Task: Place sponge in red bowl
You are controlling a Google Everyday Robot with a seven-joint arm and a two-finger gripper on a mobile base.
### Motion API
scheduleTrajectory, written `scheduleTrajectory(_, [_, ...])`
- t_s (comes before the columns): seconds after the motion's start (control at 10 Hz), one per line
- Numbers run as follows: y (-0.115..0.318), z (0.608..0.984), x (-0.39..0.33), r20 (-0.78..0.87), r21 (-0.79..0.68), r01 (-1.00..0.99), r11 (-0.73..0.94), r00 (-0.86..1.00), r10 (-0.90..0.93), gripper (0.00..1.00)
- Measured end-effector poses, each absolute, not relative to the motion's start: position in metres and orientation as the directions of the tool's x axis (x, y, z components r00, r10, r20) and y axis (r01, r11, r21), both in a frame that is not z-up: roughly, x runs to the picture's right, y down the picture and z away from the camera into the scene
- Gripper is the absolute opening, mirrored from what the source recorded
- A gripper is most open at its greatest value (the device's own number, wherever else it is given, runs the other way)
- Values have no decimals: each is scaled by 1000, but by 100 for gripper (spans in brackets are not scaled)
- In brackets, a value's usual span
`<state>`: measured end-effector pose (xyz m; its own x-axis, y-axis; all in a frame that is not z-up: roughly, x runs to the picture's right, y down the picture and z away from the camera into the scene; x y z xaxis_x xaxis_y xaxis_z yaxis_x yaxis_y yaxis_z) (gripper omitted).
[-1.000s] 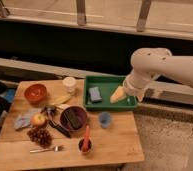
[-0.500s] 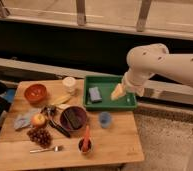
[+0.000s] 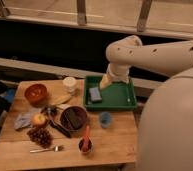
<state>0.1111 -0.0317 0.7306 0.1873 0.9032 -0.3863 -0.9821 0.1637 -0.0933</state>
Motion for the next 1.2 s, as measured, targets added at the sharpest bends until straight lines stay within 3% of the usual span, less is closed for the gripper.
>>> scheduleTrajectory(0.6, [-23, 750, 104, -419, -127, -985, 118, 161, 893, 80])
scheduleTrajectory(1.2, [27, 846, 88, -490, -212, -976, -41, 70, 869, 80])
